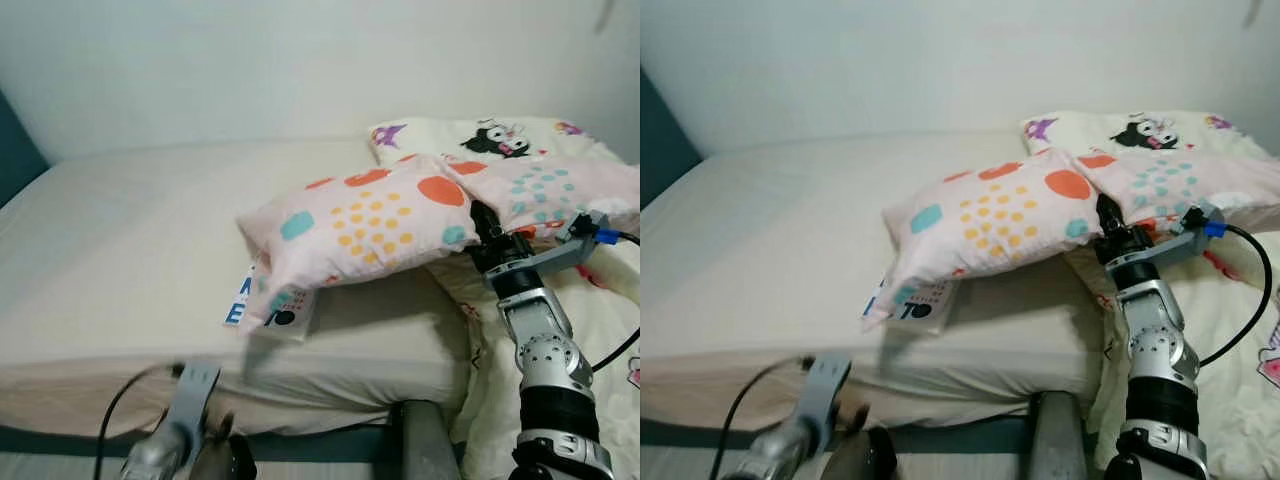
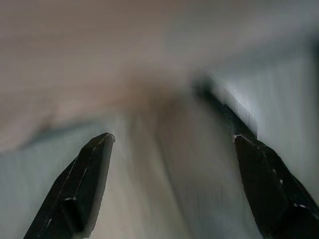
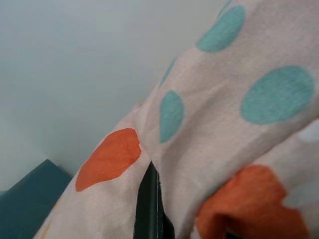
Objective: Clean up the room
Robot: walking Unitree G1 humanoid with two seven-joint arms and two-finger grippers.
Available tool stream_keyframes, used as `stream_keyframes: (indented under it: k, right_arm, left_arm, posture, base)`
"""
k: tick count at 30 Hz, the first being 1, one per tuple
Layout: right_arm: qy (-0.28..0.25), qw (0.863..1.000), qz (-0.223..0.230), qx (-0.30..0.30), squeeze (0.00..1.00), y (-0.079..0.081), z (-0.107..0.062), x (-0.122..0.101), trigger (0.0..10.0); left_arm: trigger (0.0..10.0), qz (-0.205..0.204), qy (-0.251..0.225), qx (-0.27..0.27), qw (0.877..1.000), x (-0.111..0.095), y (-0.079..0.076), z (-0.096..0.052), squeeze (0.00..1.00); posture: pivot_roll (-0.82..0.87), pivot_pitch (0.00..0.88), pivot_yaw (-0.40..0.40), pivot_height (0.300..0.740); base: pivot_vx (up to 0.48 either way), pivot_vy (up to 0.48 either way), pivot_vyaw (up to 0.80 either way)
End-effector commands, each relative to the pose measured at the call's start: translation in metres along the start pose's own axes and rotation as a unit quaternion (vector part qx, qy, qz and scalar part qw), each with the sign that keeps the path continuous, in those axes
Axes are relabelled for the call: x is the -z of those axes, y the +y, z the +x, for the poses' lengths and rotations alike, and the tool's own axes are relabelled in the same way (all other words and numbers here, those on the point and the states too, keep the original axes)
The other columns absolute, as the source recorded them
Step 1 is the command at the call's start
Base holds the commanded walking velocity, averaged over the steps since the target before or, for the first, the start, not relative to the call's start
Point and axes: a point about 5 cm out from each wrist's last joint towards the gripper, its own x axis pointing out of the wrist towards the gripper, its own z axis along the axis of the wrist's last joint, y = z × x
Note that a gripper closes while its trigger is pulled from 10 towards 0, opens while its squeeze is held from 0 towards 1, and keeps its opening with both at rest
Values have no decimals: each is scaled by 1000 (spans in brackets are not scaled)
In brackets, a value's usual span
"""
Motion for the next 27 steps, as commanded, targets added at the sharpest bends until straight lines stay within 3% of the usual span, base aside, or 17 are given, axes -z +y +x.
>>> stream_keyframes:
  k: [1,4,7,10,11,12,13,15,18,20,21,22,24,27]
  right_arm:
    - [-19,999,-3,-27,0,11,6,-7,0]
    - [-19,999,-2,-27,0,11,6,-7,0]
    - [-19,999,-1,-27,0,11,7,-7,0]
    - [-21,999,0,-28,0,11,9,-8,0]
    - [-22,999,-1,-27,0,11,9,-8,0]
    - [-22,999,-1,-27,0,11,9,-8,0]
    - [-22,999,-1,-27,0,10,9,-8,0]
    - [-22,999,-1,-27,0,10,9,-8,0]
    - [-23,999,-4,-24,0,9,8,-9,0]
    - [-26,999,-6,-20,0,8,7,-11,0]
    - [-26,999,-6,-20,0,8,7,-11,0]
    - [-27,999,-7,-19,0,7,6,-12,0]
    - [-29,999,-9,-18,0,6,6,-14,0]
    - [-32,999,-10,-17,0,6,6,-15,0]
  left_arm:
    - [10000,37,62,55,996,24,-2,-7,0]
    - [10000,75,78,106,988,30,-3,-11,0]
    - [10000,73,66,149,984,26,-2,-12,0]
    - [10000,11,-22,226,974,-6,-3,-11,0]
    - [10000,-14,-72,277,958,-24,-6,-12,0]
    - [10000,-14,-72,277,958,-24,-6,-12,0]
    - [10000,-24,-105,321,941,-35,-8,-15,0]
    - [10000,-24,-105,321,941,-35,-8,-15,0]
    - [10000,-28,-151,407,900,-49,-15,-22,0]
    - [10000,-49,-190,465,863,-61,-18,-29,0]
    - [10000,-49,-190,465,863,-61,-18,-29,0]
    - [10000,-58,-208,486,847,-67,-20,-32,0]
    - [10000,-68,-231,507,828,-73,-21,-35,0]
    - [10000,-86,-263,512,813,-81,-21,-37,0]
  posture:
    - [-143,0,91,524]
    - [-138,0,89,534]
    - [-132,0,89,544]
    - [-126,0,91,559]
    - [-127,0,93,569]
    - [-127,0,93,569]
    - [-128,0,94,579]
    - [-128,0,94,579]
    - [-133,0,99,594]
    - [-136,0,101,604]
    - [-136,0,101,604]
    - [-136,0,101,609]
    - [-136,0,101,619]
    - [-137,0,101,634]
  base:
    - [0,0,0]
    - [0,0,0]
    - [0,0,0]
    - [0,0,0]
    - [0,0,0]
    - [0,0,0]
    - [0,0,0]
    - [0,0,0]
    - [0,0,0]
    - [0,0,0]
    - [0,0,0]
    - [0,0,0]
    - [0,0,0]
    - [0,0,0]
